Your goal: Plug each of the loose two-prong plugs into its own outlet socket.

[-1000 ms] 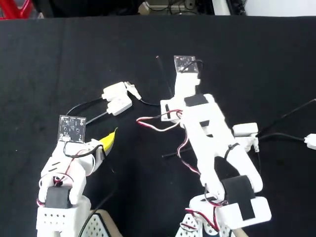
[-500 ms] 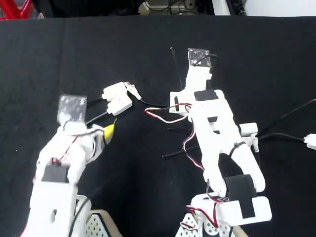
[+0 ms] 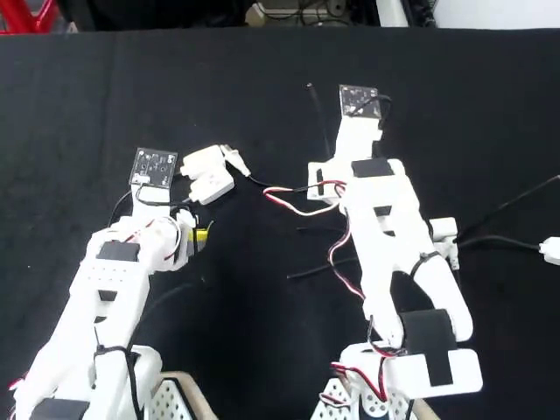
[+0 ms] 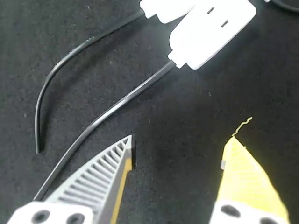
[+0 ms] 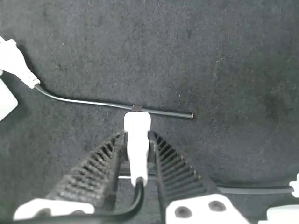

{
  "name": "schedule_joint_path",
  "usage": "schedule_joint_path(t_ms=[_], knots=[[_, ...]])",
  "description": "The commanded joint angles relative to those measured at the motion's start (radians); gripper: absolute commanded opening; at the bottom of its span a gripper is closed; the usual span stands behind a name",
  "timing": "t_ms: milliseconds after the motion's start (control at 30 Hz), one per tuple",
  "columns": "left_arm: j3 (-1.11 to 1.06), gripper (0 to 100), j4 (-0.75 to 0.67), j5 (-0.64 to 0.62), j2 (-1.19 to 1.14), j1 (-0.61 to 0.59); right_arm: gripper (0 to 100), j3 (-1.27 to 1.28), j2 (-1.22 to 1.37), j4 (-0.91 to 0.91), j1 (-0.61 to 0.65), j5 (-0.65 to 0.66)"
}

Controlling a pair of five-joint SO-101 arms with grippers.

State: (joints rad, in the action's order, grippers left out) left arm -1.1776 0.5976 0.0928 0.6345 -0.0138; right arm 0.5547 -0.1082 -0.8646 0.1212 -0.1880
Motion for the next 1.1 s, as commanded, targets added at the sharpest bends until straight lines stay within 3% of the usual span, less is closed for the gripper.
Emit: schedule_joint_path(t_ms=[0,100,633,800,1067], knots=[[0.013,30,-0.017,0.006,0.066,0.008,1.2,-0.056,-0.005,-0.006,-0.011,0.097],[-0.031,30,-0.017,0.006,0.138,0.008,1.2,-0.051,-0.004,-0.006,-0.009,0.238],[-0.208,30,-0.028,0.008,0.528,0.005,1.2,-0.053,-0.005,-0.038,-0.006,0.333],[-0.054,30,0.051,0.000,0.402,-0.022,1.2,-0.050,-0.004,-0.043,0.012,0.333],[0.225,30,0.058,0.020,-0.080,0.008,1.2,-0.053,-0.010,-0.037,0.008,0.364]])
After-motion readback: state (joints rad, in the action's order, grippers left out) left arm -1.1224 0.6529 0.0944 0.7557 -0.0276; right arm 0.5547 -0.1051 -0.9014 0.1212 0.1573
